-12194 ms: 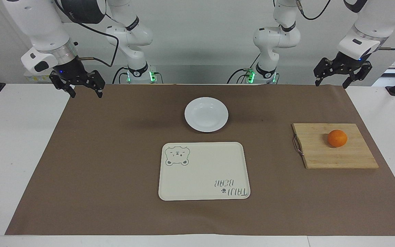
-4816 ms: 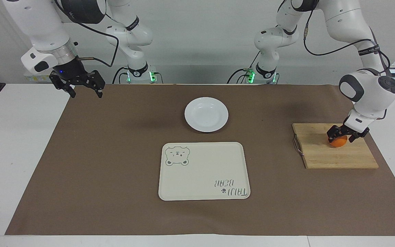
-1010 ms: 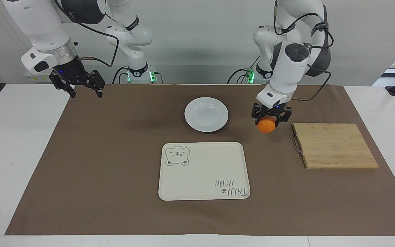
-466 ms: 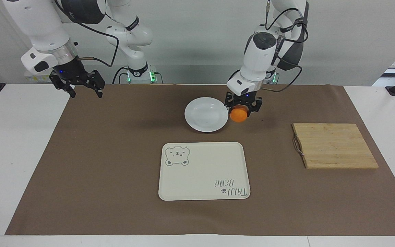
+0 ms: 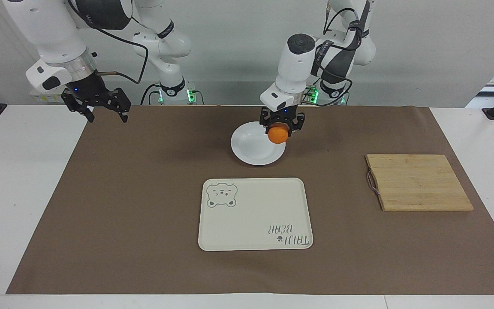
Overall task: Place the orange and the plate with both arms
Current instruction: 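Lift the orange with the left gripper and carry it toward the plate, then lower the orange onto the white plate and open the left gripper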
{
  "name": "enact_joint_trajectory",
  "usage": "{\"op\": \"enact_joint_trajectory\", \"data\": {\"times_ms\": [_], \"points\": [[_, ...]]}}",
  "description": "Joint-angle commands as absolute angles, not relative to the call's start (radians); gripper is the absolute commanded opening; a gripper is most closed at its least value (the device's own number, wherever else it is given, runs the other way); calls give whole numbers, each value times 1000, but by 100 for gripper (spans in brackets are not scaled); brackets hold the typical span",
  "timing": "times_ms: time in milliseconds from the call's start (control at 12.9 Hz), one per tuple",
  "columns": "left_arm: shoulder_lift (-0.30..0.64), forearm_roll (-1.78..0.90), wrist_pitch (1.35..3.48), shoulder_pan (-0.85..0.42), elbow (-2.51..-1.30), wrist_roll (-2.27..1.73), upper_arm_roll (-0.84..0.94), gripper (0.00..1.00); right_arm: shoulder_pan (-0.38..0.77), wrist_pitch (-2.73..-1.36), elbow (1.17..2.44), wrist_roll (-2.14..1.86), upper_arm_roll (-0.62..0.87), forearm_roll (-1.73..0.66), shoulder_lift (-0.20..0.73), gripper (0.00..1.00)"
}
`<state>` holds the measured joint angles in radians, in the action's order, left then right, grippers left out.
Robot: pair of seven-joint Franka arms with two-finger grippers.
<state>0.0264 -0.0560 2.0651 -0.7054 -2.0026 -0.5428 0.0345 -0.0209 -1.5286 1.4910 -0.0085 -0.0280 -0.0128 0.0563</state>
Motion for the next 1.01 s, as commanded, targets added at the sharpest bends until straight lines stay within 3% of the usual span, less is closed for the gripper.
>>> {"op": "enact_joint_trajectory", "data": {"times_ms": [0, 466, 932], "points": [[46, -64, 2069, -739, -2013, -574, 20, 0, -34, -1525, 1479, 9, -32, 3, 60, 100], [94, -66, 2175, -755, -2089, -571, 20, 0, -35, -1537, 1538, 11, -41, 6, 26, 100], [144, -71, 2218, -773, -2091, -577, 23, 0, -34, -1588, 1608, 9, -41, 6, -11, 100]]}}
